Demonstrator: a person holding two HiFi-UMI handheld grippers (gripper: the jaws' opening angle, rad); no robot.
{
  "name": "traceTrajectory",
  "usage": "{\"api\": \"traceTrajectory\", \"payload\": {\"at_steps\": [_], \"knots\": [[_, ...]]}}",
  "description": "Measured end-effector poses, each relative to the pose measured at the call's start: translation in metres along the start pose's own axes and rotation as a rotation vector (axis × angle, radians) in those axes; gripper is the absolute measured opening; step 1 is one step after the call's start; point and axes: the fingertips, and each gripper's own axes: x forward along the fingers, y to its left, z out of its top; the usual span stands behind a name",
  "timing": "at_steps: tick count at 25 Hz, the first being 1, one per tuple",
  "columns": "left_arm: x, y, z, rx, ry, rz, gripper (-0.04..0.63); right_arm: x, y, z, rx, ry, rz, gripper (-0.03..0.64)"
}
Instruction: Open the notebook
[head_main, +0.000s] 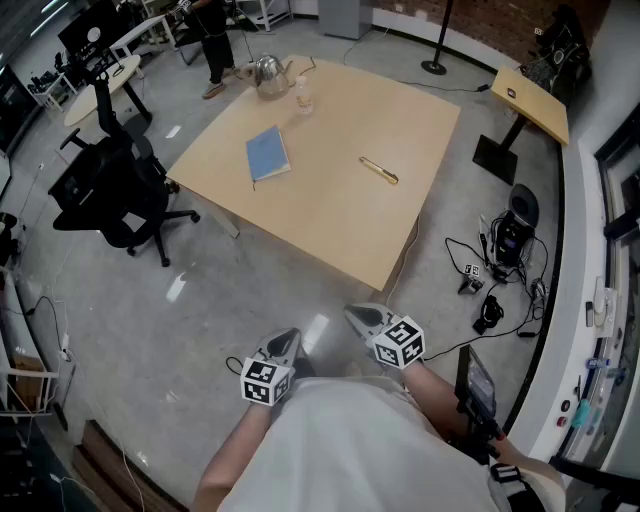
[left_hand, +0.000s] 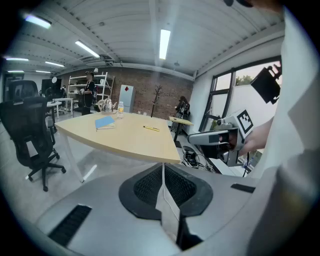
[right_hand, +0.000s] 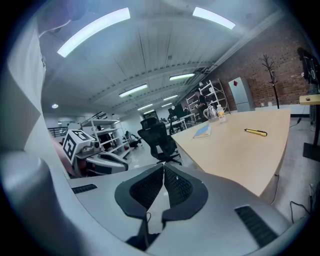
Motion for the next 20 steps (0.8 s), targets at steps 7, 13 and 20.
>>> {"api": "traceTrajectory", "payload": {"at_steps": [7, 13, 20], "knots": [[0.003, 0.072, 0.037, 0.088, -0.043, -0.021, 0.020, 0.076, -0.004, 0.032, -0.040, 0.007, -0.013, 0.018], [0.014, 0.145, 0.068, 0.077, -0.074, -0.040, 0.020, 0.136, -0.002, 0.073, -0.082, 0.031, -0.026, 0.018], [0.005, 0.199, 0.087, 0.075, -0.089, -0.070, 0.020, 0.189, 0.006, 0.094, -0.100, 0.054, -0.050, 0.018]]}}
